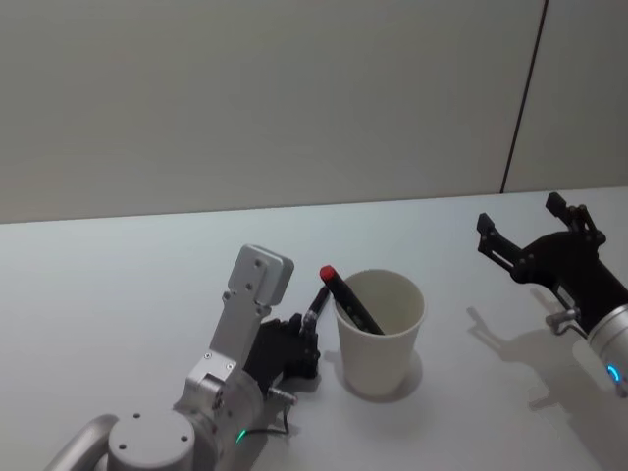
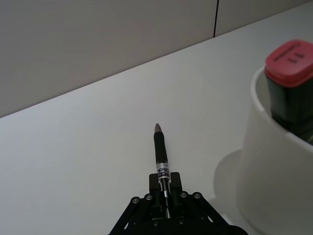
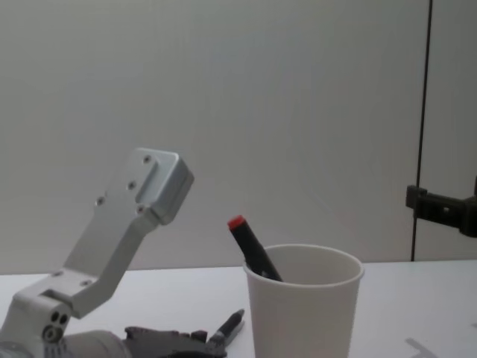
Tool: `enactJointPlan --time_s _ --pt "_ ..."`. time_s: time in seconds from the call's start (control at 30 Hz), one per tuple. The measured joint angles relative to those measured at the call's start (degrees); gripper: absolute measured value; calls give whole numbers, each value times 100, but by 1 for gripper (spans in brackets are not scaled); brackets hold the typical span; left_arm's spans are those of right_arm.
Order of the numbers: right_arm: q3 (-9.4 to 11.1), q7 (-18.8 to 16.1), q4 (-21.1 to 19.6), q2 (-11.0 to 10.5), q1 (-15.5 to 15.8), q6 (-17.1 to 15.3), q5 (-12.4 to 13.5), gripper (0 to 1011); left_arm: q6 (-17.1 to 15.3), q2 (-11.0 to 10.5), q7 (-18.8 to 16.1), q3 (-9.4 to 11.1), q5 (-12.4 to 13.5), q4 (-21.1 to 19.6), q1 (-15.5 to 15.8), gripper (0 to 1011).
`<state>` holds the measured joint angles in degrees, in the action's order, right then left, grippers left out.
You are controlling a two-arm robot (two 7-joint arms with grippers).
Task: Place the pen into the pen holder.
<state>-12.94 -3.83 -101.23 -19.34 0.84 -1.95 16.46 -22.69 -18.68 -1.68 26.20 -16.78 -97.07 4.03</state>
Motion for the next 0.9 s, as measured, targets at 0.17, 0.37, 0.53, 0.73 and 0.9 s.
enactJointPlan --time_s 0.17,0.37,0.53,0.73,0.9 --pt "0 0 0 0 0 0 0 1001 98 15 60 -17 46 27 32 136" --pt "0 0 0 0 0 0 0 1002 242 -21 27 -42 42 -39 -27 136" --pt "0 0 0 0 0 0 0 1002 341 -98 -56 -77 -12 -170 -132 136" --pt "0 0 0 0 0 0 0 1002 430 -247 -187 -168 -86 -442 -260 136" --pt "0 0 0 0 0 0 0 1002 472 -449 -342 -317 -153 -815 -361 136"
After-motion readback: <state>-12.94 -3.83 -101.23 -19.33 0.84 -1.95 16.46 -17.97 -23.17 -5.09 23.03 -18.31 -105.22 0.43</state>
